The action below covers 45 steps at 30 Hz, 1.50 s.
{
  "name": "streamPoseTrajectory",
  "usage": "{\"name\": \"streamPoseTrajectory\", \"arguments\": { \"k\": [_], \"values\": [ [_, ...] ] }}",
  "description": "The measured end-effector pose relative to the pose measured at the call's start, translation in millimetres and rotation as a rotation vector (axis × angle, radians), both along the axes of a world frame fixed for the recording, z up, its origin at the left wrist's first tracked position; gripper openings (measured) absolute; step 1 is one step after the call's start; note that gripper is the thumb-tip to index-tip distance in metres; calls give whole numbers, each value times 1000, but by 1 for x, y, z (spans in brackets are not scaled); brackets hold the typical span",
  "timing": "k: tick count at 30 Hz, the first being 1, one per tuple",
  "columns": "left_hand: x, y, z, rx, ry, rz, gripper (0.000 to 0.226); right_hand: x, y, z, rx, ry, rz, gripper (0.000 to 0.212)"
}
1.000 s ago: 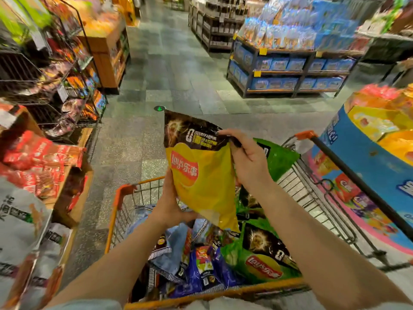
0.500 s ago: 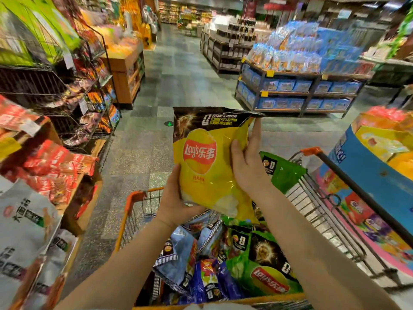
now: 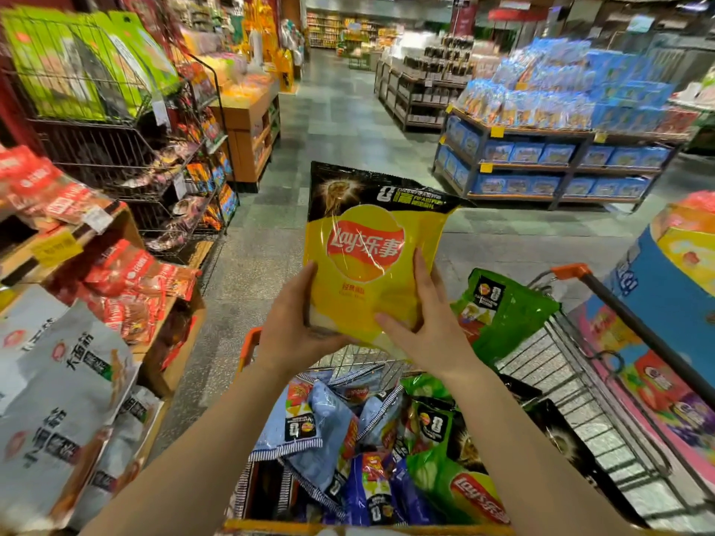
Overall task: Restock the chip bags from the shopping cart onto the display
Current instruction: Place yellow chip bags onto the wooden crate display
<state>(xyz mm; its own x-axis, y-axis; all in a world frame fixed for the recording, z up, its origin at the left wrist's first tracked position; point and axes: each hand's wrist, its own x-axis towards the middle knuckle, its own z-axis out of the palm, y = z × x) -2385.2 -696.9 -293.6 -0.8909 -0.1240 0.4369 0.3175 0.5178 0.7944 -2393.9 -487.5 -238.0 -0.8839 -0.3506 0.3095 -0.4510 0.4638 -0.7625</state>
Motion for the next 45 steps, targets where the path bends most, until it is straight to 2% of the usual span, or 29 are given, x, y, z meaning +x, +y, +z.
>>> {"name": "streamPoseTrajectory", "arguments": {
  "k": [3,6,10,14,22,26,32,39,45],
  "values": [
    [6,-10,11,-31,8,6,111,-4,-3,1,-24,10,39,92],
    [14,-22,21,-74,20,29,110,-6,-12,-4,-64,116,122,92],
    [30,-36,46,-115,-29,98,106,-11,-26,2,-25,157,239,95],
    [49,-47,71,-201,-101,236,122,-19,-43,17,-18,182,365,91],
    [103,-37,79,-226,-187,497,122,-13,-56,28,-127,81,623,84],
    [150,-17,88,-253,-193,646,115,5,-60,35,-175,57,776,85],
    [232,36,91,-242,-208,914,117,49,-49,41,-192,-5,1017,82],
    [341,110,84,-293,-305,1233,119,128,-42,33,-182,-41,1334,79],
    [418,160,100,-302,-352,1476,117,202,-50,39,-223,-72,1567,78]
  ]
}}
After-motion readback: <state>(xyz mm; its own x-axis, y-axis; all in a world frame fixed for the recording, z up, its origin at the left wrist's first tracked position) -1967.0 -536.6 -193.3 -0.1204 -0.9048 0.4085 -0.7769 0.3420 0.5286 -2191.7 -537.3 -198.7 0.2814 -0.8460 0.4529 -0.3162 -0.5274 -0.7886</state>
